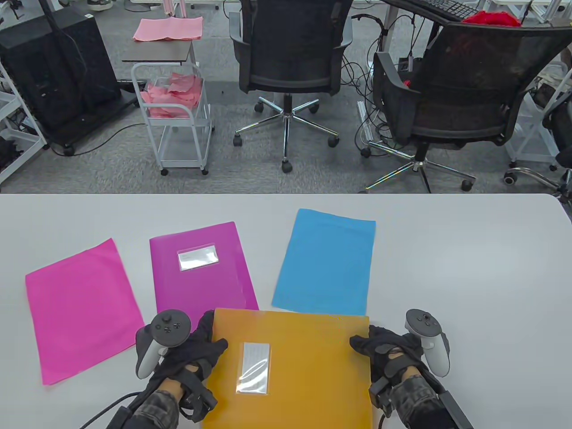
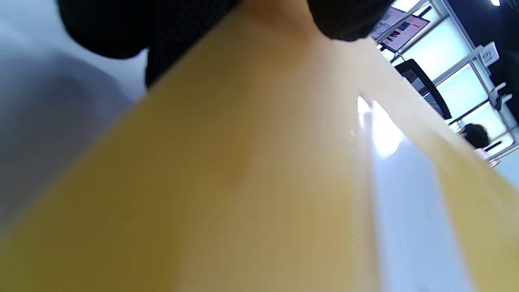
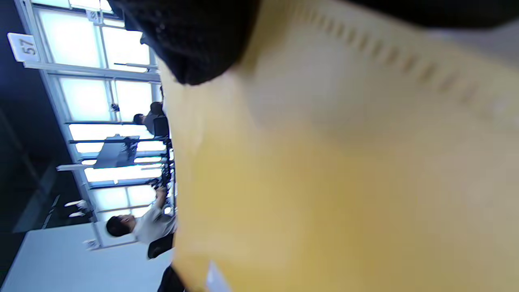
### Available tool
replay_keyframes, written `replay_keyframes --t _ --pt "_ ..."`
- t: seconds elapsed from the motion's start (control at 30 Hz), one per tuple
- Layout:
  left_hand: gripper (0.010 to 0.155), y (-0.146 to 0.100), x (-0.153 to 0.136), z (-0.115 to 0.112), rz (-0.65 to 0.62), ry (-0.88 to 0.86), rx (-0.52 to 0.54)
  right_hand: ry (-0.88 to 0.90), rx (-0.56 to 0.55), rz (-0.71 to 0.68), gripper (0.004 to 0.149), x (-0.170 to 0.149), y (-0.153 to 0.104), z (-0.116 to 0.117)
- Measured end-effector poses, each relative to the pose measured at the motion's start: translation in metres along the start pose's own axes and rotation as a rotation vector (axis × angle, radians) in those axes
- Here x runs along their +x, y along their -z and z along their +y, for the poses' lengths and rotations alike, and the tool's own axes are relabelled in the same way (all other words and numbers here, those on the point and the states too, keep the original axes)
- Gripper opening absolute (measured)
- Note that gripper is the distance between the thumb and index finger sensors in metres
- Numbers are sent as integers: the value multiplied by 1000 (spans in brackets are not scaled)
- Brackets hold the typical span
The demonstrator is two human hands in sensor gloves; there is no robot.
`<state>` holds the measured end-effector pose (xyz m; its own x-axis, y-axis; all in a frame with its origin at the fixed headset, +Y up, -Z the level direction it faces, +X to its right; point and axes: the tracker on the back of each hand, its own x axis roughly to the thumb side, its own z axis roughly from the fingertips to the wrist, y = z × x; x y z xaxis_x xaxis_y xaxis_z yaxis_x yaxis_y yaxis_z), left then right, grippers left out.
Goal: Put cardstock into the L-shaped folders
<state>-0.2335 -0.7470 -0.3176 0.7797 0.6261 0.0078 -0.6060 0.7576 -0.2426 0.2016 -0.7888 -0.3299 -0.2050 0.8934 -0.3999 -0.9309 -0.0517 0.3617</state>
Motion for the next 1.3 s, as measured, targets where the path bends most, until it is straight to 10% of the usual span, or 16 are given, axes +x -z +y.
replay_keyframes --t 0.2,0.4,0.57,0.7,0.9,1.07,1.2,1.3 --pt "113 -1 4 4 -53 253 -55 -9 80 -54 41 4 3 4" --pt "91 -2 15 -1 -139 395 -98 -16 -10 -2 42 3 0 0" --pt "79 -9 32 -6 -269 547 22 61 -69 81 42 -5 -3 -5" --pt "42 -17 44 -5 -412 573 248 9 -79 119 42 -5 -4 -4" --pt "39 -18 40 4 -307 91 276 -510 -379 175 56 18 -13 6" --pt "39 -16 41 5 -301 141 264 -1144 -582 275 88 52 -24 36" --pt "39 -17 45 2 -324 135 260 -1104 -451 -155 93 69 -17 68" --pt "39 -17 47 2 -352 62 246 -938 -130 -291 88 63 -3 85"
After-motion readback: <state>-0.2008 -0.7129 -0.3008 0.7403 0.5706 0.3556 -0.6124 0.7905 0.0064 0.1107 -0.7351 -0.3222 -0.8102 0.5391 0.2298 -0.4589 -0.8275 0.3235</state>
